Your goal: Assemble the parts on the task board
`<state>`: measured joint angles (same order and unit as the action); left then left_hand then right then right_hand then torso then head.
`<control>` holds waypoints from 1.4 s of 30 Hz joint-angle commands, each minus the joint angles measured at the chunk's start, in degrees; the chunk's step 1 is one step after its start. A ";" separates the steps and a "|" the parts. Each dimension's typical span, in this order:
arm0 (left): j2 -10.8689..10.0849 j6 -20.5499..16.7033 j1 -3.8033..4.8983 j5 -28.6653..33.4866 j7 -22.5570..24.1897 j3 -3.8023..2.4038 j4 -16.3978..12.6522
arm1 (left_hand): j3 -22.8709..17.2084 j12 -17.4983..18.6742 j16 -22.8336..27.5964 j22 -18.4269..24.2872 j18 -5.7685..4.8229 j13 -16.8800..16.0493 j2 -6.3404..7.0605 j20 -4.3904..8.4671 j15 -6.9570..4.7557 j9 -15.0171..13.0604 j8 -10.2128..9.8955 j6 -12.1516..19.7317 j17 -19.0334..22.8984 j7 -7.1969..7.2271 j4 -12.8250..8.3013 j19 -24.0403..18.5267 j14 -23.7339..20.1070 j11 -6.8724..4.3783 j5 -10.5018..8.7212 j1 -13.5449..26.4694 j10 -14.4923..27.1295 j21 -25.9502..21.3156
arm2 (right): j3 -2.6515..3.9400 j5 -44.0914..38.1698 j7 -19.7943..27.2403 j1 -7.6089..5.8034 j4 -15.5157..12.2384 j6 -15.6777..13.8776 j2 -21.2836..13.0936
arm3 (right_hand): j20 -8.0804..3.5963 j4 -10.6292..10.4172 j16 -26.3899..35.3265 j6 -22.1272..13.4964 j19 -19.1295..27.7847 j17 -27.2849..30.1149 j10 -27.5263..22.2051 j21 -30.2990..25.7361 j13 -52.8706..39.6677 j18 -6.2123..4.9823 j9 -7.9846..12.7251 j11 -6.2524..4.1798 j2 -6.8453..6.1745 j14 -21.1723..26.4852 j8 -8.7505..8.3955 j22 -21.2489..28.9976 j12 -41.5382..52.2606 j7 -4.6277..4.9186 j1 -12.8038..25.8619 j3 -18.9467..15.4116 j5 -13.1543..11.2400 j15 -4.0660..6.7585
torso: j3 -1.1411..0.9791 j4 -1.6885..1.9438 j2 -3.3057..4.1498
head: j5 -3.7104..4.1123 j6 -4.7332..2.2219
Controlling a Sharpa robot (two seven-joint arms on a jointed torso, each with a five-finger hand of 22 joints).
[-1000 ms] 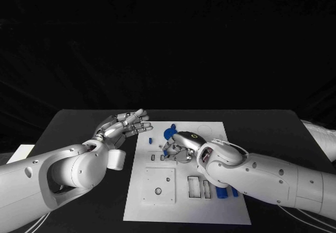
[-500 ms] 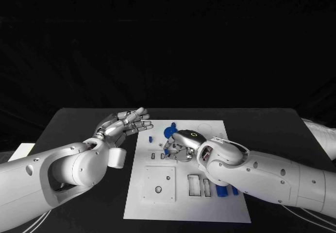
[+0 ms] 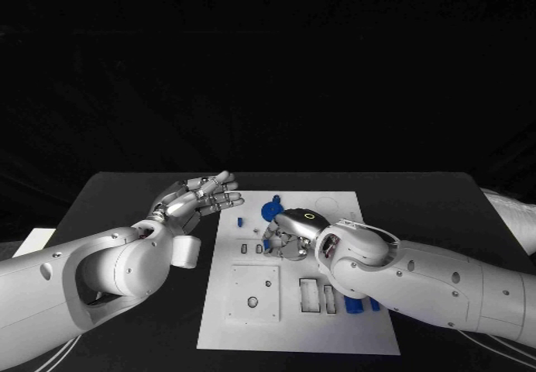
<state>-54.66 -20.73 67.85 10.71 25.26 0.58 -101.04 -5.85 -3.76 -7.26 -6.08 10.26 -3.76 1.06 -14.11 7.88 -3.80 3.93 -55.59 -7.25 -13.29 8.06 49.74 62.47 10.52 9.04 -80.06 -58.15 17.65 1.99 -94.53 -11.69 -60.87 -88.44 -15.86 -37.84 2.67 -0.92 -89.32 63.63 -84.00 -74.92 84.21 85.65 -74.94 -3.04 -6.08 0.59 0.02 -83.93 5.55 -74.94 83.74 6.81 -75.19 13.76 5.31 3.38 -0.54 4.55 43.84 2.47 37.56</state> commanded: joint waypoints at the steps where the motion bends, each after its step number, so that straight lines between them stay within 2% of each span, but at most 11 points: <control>1: 0.04 0.94 0.02 0.08 0.31 -0.03 -0.07 | 0.03 0.11 0.24 0.09 0.21 0.03 -0.41 -0.10 0.02 0.06 -0.20 0.29 0.00 -0.22 -0.41 -0.14 -0.29 0.06 -0.09 -0.29 0.46 -0.30 | -0.45 -1.68 -2.82 0.58 0.16 3.98 -0.20 | -0.19 -0.19 0.29 2.60 -1.70 -12.95 3.32 -0.28 -11.41 0.83 0.08 -0.19 -0.28 -5.61 0.05 -4.72 -0.16 -1.70 1.05 -0.44 -0.14 0.16 | 0.03 0.00 0.03 | 0.03 -0.02; 8: 0.04 0.95 0.02 0.08 0.29 -0.02 -0.07 | 0.03 0.11 0.24 0.09 0.21 0.03 -0.41 -0.10 0.02 0.06 -0.20 0.29 0.00 -0.22 -0.41 -0.14 -0.29 0.06 -0.09 -0.29 0.46 -0.30 | -0.45 -2.33 -3.95 0.63 -0.06 2.19 -0.05 | 0.47 -1.05 0.41 -0.64 -1.48 -12.72 2.12 -0.58 -9.94 0.74 1.07 1.00 -1.78 -5.56 -1.91 -4.18 -2.86 -0.25 2.95 -1.17 -0.61 -0.76 | 0.05 0.00 -0.01 | 0.21 -0.04; 11: 0.04 0.96 0.02 0.08 0.27 -0.02 -0.08 | 0.03 0.11 0.24 0.09 0.21 0.03 -0.41 -0.10 0.02 0.06 -0.20 0.29 0.00 -0.22 -0.41 -0.14 -0.29 0.06 -0.09 -0.29 0.46 -0.30 | -0.45 -2.50 -4.21 0.64 -0.04 1.41 -0.01 | 1.05 -1.31 0.45 -2.89 -1.38 -12.66 1.66 -0.72 -9.43 0.70 1.86 1.69 -2.51 -5.55 -2.06 -3.95 -3.77 0.53 3.37 -1.36 -1.10 -1.36 | 0.07 0.02 0.00 | 0.23 -0.06; 15: 0.02 0.96 0.02 0.08 0.21 -0.02 -0.08 | 0.01 0.12 0.27 0.11 0.21 0.04 -0.45 -0.11 0.03 0.06 -0.21 0.32 0.00 -0.24 -0.41 -0.14 -0.30 0.08 -0.08 -0.26 0.50 -0.30 | -0.45 -2.69 -4.50 0.64 -0.03 0.36 0.05 | 1.59 -1.56 0.67 -5.03 -1.09 -12.22 0.80 -1.07 -8.43 0.56 2.36 2.23 -3.34 -5.44 -2.06 -3.30 -5.51 1.08 3.59 -1.62 -1.55 -1.86 | 0.06 0.03 -0.02 | 0.23 -0.06; 18: 0.01 0.99 0.02 0.08 0.19 -0.02 -0.08 | 0.01 0.12 0.27 0.11 0.21 0.04 -0.45 -0.11 0.03 0.06 -0.21 0.32 0.00 -0.24 -0.41 -0.14 -0.30 0.08 -0.08 -0.26 0.50 -0.30 | -0.45 -2.89 -4.71 0.64 -0.09 -0.47 0.11 | 1.82 -1.82 0.76 -5.99 -0.97 -12.07 0.56 -1.22 -8.18 0.49 2.40 2.44 -4.07 -5.41 -2.01 -3.04 -5.90 1.28 3.85 -2.00 -1.71 -2.08 | 0.05 0.01 -0.01 | 0.20 -0.12; 23: 0.01 1.02 0.02 0.08 0.16 -0.02 -0.09 | 0.01 0.12 0.27 0.11 0.21 0.04 -0.45 -0.11 0.03 0.06 -0.21 0.32 0.00 -0.24 -0.41 -0.14 -0.30 0.08 -0.08 -0.26 0.50 -0.30 | -0.45 -3.02 -4.72 0.64 -0.25 -1.50 0.17 | 1.95 -2.08 0.82 -6.44 -0.91 -11.95 0.41 -1.31 -8.00 0.46 2.38 2.54 -4.53 -5.38 -1.96 -2.89 -6.17 1.37 4.07 -2.34 -1.60 -2.18 | 0.06 0.01 0.00 | 0.23 -0.12; 29: 0.01 1.08 0.02 0.08 0.14 -0.02 -0.06 | 0.01 0.12 0.27 0.11 0.21 0.04 -0.45 -0.11 0.03 0.06 -0.21 0.32 0.00 -0.24 -0.41 -0.14 -0.30 0.08 -0.08 -0.26 0.50 -0.30 | -0.45 -3.07 -4.28 0.67 -0.68 -4.12 0.15 | 2.11 -3.10 0.89 -6.89 -0.81 -11.83 0.23 -1.47 -7.78 0.40 2.30 2.64 -5.55 -5.35 -1.80 -2.63 -6.44 1.42 4.92 -3.47 -1.45 -2.30 | 0.04 0.03 -0.02 | 0.25 -0.18; 32: 0.01 1.15 0.02 0.08 0.12 -0.02 -0.04 | -0.02 0.12 0.31 0.12 0.21 0.04 -0.48 -0.11 0.04 0.07 -0.21 0.35 -0.01 -0.25 -0.44 -0.15 -0.31 0.09 -0.07 -0.27 0.53 -0.31 | -0.45 -2.88 -3.17 0.78 -1.15 -7.37 -0.06 | 2.15 -4.64 0.90 -6.98 -0.80 -11.84 0.25 -1.52 -7.74 0.38 2.23 2.64 -6.73 -5.35 -1.67 -2.57 -6.38 1.38 5.89 -5.21 -1.13 -2.31 | 0.03 0.01 -0.01 | 0.25 -0.20; 36: 0.03 1.28 0.02 0.08 0.04 -0.02 0.04 | -0.03 0.12 0.31 0.13 0.21 0.04 -0.49 -0.11 0.04 0.07 -0.21 0.35 -0.01 -0.24 -0.45 -0.15 -0.31 0.09 -0.07 -0.28 0.53 -0.31 | -0.40 -1.79 -0.15 0.90 -2.37 -13.74 -0.97 | 2.13 -7.03 0.94 -7.02 -0.79 -11.79 0.20 -1.60 -7.61 0.36 2.19 2.63 -7.82 -5.34 -1.58 -2.46 -6.41 1.35 5.74 -7.93 -0.36 -2.30 | -0.02 0.02 -0.03 | 0.27 -0.29; 39: 0.04 1.33 0.02 0.08 -0.12 -0.02 0.23 | -0.16 -0.02 0.03 0.09 0.30 -0.02 -0.60 -0.02 -0.16 0.03 -0.13 0.20 -0.19 -0.07 -0.57 0.18 0.37 -0.06 -0.08 -0.34 0.27 -0.12 | -0.16 0.06 3.16 0.91 -3.68 -17.84 -2.19 | 2.11 -8.81 0.89 -6.96 -0.79 -11.92 0.22 -1.64 -7.59 0.35 2.17 2.60 -7.99 -5.37 -1.52 -2.41 -6.30 1.33 4.77 -9.58 0.22 -2.30 | 0.00 -0.06 -0.06 | 0.21 -0.37; 42: 0.03 1.20 0.02 -0.21 -0.60 -0.02 0.55 | -0.38 -0.50 -1.52 -0.36 0.37 -0.18 -0.66 0.83 -1.16 -0.02 0.05 -0.56 -1.09 0.60 -0.72 2.33 3.44 -0.86 -0.08 -0.15 -1.48 1.17 | 0.30 3.61 8.13 0.70 -5.25 -20.19 -3.74 | 2.14 -9.80 0.81 -7.19 -0.82 -12.09 0.24 -1.64 -7.59 0.37 2.21 2.66 -8.07 -5.41 -1.63 -2.45 -6.22 1.41 4.13 -10.37 0.30 -2.32 | 0.00 -0.23 -0.11 | 0.12 -0.52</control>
<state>-54.69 -20.67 67.83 10.71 24.94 0.60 -100.55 -6.17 -4.00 -8.46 -6.29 10.27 -3.87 0.76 -13.43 6.93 -3.80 3.93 -56.02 -8.18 -12.86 7.73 51.67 65.36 9.74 9.04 -80.36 -59.23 18.57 2.23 -94.70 -10.36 -60.07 -93.19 -29.79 -41.36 4.43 -10.55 -88.64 56.59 -83.90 -74.90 83.95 84.32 -74.93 -3.04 -3.82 2.99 -8.27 -84.11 3.90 -74.91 77.59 8.49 -70.42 3.60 5.45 1.52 -0.54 4.48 43.78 2.67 37.17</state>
